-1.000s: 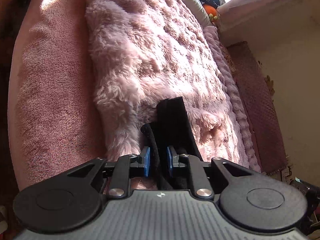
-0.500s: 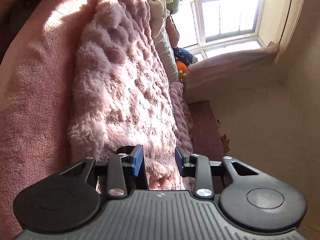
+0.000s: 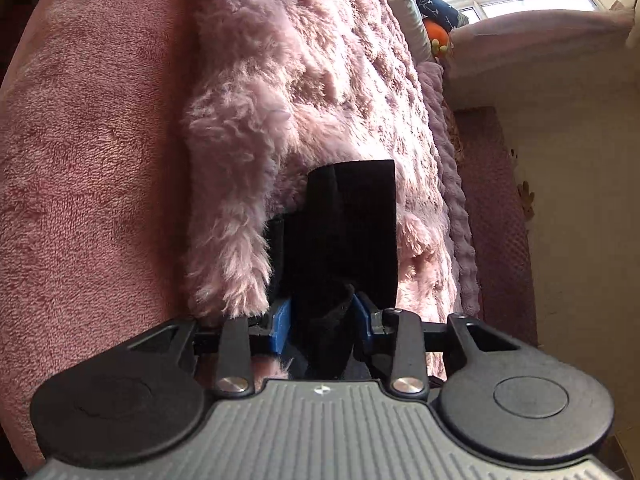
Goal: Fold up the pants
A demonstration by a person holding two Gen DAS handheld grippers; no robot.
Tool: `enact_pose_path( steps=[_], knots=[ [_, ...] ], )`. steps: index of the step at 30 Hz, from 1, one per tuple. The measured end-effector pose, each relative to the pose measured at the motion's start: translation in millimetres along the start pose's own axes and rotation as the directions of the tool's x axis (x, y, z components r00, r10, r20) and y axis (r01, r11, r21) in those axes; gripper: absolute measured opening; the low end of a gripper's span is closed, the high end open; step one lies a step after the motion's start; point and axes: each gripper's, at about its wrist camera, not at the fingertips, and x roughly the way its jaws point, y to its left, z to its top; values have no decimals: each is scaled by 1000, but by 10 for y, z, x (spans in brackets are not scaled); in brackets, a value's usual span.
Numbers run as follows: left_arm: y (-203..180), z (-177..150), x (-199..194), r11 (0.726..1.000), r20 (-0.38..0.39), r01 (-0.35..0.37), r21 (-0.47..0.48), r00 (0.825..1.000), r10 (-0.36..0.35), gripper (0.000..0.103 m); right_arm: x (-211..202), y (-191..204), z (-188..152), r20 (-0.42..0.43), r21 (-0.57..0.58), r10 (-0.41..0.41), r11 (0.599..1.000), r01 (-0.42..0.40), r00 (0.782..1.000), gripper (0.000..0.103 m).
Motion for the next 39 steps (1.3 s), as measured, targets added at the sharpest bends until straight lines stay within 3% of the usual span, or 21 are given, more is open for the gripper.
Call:
enact_pose_path(
  steps=[3, 4, 5, 8, 12, 14, 16, 18, 20, 21, 22, 23, 24, 25, 26, 29, 31, 32, 34, 36, 39],
  knots=[
    [98, 8, 64, 995, 26, 39, -92, 999, -37, 38, 1, -44, -9, 2, 18, 12, 1000, -12, 1000, 0],
    [100, 6, 72, 995, 32, 44, -94, 999, -42, 11, -2, -51, -9, 6, 24, 14, 1000, -15, 1000, 0],
    [91, -5, 80, 995, 43, 23, -92, 999, -19, 3, -14, -59, -10, 11, 35, 19, 999, -19, 1000, 0],
    [13, 5, -8, 993, 28, 23, -116, 999, -20, 3, -112, -74, 4, 33, 86, 62, 994, -65, 998, 0],
    [43, 26, -347, 980, 15, 101, -173, 995, -100, 3, -297, -33, 81, 46, 128, 126, 983, -131, 991, 0],
    [99, 70, -371, 983, 5, 46, -175, 999, -46, 3, -342, -23, 131, 24, 133, 63, 989, -66, 998, 0],
    [242, 157, -240, 977, -47, -71, -204, 997, 63, 9, -313, -31, 177, -3, 103, -52, 993, 52, 999, 0],
    [415, 161, -171, 961, -55, -17, -277, 998, 2, 16, -220, -39, 200, -58, 91, -130, 987, 135, 990, 1],
    [522, 163, -163, 935, -52, 36, -352, 997, -58, 24, -189, 43, 204, -56, 46, -122, 991, 125, 991, 4],
    [551, 180, -162, 929, -42, 78, -363, 994, -100, 36, -206, 112, 209, -34, 15, -96, 995, 97, 995, 5],
    [564, 193, -165, 925, -33, 104, -366, 992, -124, 44, -237, 194, 214, -5, -18, -53, 998, 53, 999, 14],
    [566, 196, -169, 924, -27, 113, -364, 991, -132, 46, -256, 301, 230, 22, -55, -4, 998, 5, 1000, 23],
    [552, 233, -131, 931, -29, 109, -348, 992, -126, 46, -249, 410, 251, 39, -90, 29, 996, -26, 999, 50],
    [531, 242, -113, 939, -34, 99, -329, 993, -117, 45, -212, 524, 278, 36, -128, 41, 991, -36, 999, 64],
    [475, 290, -48, 947, -34, 88, -308, 994, -104, 45, -159, 612, 298, 24, -162, 38, 986, -34, 999, 64],
    [414, 293, -31, 962, -36, 57, -268, 997, -69, 40, 150, 977, 306, -28, -345, -65, 937, 51, 998, 57],
    [376, 321, 6, 967, -41, 47, -251, 997, -59, 37, 366, 1053, 267, -70, -404, -130, 910, 91, 989, 33],
    [371, 325, 14, 968, -43, 44, -249, 997, -57, 36, 453, 1038, 259, -98, -394, -144, 914, 95, 985, 26],
    [410, 261, -45, 971, -53, 29, -237, 998, -42, 28, 580, 976, 233, -121, -378, -155, 920, 99, 980, 0],
    [415, 272, -48, 973, -60, 34, -230, 997, -49, 28, 610, 896, 235, -86, -367, -188, 919, 145, 978, 0],
    [385, 289, -75, 976, -71, 43, -212, 996, -59, 18, 485, 641, 346, -64, -225, -128, 968, 111, 990, 0]
  ],
)
